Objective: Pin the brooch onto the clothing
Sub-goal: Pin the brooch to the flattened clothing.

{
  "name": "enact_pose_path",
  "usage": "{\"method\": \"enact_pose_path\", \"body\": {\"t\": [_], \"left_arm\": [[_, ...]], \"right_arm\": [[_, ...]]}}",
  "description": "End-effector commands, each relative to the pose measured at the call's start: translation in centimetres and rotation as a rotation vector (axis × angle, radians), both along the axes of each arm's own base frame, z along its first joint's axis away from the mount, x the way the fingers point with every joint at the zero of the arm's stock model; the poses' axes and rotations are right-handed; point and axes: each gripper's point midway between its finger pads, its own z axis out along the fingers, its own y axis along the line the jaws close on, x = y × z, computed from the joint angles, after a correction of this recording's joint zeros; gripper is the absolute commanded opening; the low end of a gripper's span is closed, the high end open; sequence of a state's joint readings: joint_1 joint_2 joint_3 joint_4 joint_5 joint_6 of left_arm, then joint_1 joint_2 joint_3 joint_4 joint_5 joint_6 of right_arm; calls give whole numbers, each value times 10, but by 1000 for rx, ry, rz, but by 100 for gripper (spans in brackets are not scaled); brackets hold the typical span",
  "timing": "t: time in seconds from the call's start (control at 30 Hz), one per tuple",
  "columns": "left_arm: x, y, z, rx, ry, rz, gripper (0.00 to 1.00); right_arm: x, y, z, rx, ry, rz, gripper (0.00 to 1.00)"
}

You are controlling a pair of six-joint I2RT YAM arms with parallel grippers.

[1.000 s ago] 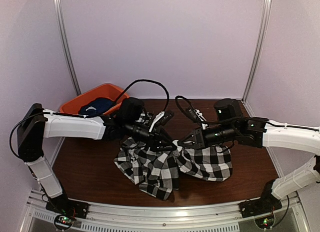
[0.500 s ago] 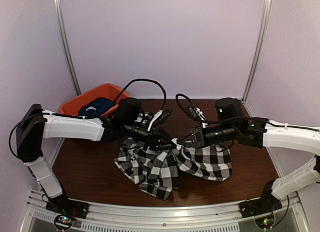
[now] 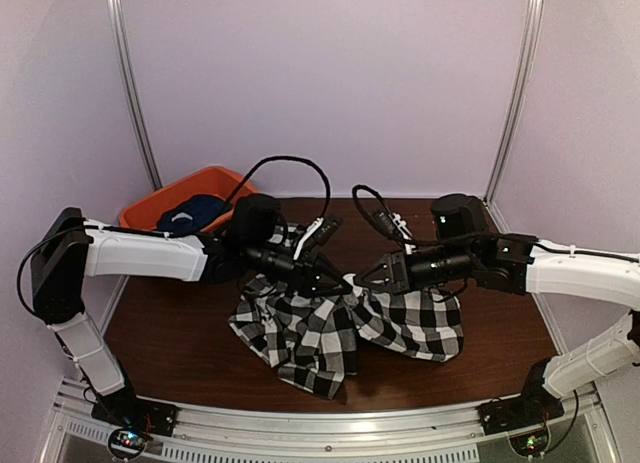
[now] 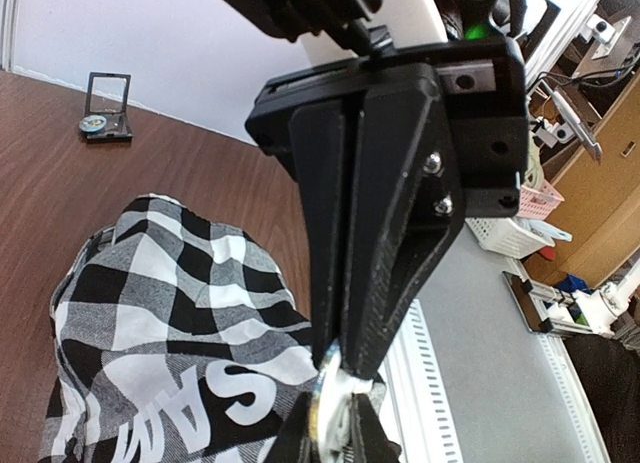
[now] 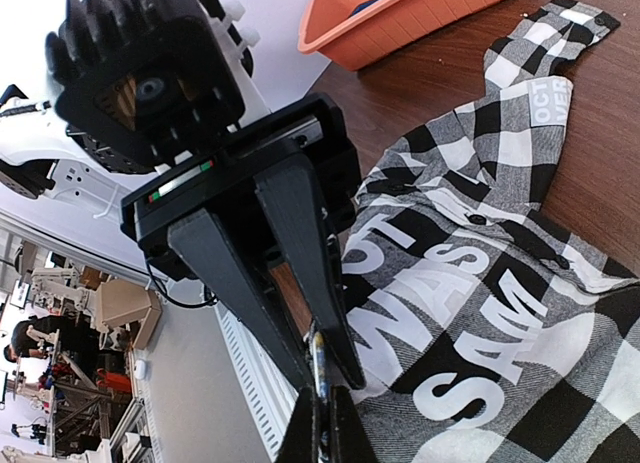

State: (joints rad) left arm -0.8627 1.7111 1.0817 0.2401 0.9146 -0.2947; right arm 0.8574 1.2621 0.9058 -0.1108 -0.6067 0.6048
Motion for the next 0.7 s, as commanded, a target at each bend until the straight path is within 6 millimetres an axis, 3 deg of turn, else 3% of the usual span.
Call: {"method": "enact_pose_path", "body": {"t": [0.0,0.2,0.3,0.37,0.53,0.67], "left_arm": [[27,6,-3,18,-22,120,8],[31,5,-6,33,-19,138,7],[24,5,0,19,-27,85,32],[21,7,4,27,-49,54,40],[18,17,22,-18,-77,-2,42],[16,16,19,-20,-60,-14,42]], "right_arm": [[-14,5,29,91,-21,68,0],[-13,6,28,89,-20,66,0],[-13,5,28,86,-23,61,0],[-13,4,29,85,-26,57,0],[-11,-1,31,84,-29,46,0],[-11,0,33,94,-26,52,0]]}}
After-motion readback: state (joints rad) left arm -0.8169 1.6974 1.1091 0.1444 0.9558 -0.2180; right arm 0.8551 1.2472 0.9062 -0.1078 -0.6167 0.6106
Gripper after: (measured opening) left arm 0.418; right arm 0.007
